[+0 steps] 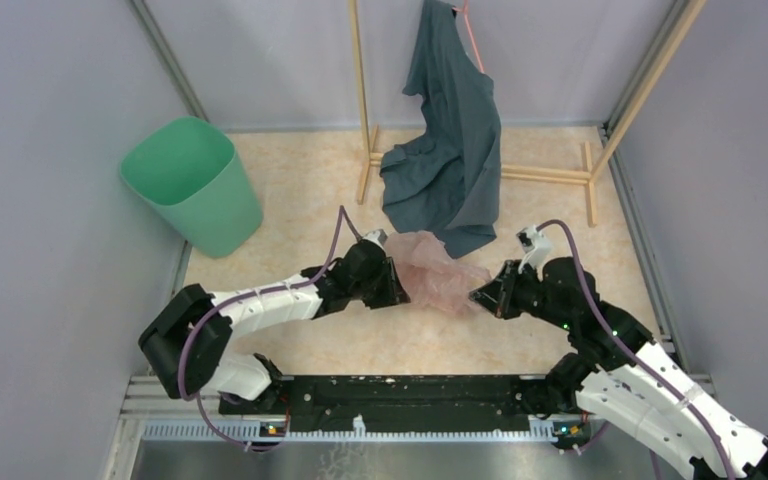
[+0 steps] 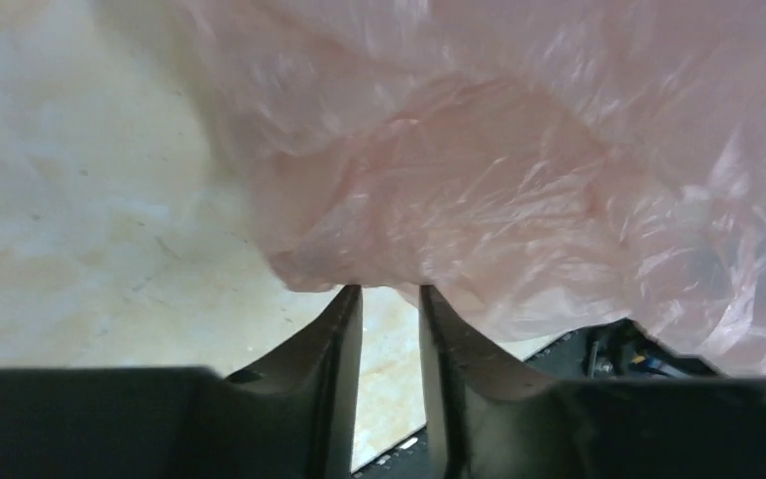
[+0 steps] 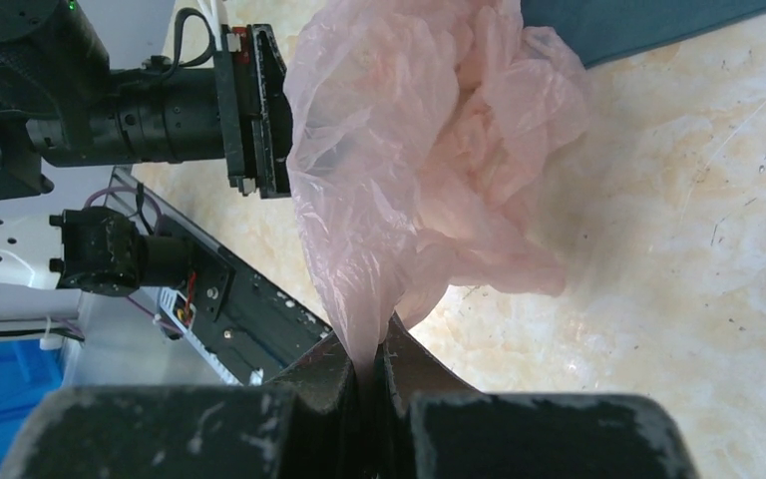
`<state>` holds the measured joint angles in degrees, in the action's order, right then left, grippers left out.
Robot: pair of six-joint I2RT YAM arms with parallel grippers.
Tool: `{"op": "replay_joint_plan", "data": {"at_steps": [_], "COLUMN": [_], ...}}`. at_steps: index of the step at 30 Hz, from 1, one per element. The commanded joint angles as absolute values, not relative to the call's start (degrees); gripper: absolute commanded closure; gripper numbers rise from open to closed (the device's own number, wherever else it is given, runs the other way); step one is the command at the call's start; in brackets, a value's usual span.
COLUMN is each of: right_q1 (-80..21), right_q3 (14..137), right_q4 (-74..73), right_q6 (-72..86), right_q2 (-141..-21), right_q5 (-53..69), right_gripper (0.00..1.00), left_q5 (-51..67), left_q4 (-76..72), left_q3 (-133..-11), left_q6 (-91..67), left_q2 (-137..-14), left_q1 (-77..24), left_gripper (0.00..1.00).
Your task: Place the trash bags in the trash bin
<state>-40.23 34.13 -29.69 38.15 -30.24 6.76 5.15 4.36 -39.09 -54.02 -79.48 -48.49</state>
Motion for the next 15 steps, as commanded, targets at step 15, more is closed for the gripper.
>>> {"op": "replay_joint_plan", "data": {"at_steps": [15], "right_q1": [-39.9], "right_q3": [34.3], "right_q4": [-31.6], "right_q6": [37.2], "right_q2": [-29.0], "right_q5": [8.3], "right_gripper": [0.98], "left_q5": [-15.8], "left_q4": [37.1], "left_q3": [-49.2], "left_q6": [-48.4], "left_q2": [-41.0], "left_q1": [-47.3], "left_gripper": [0.99]}}
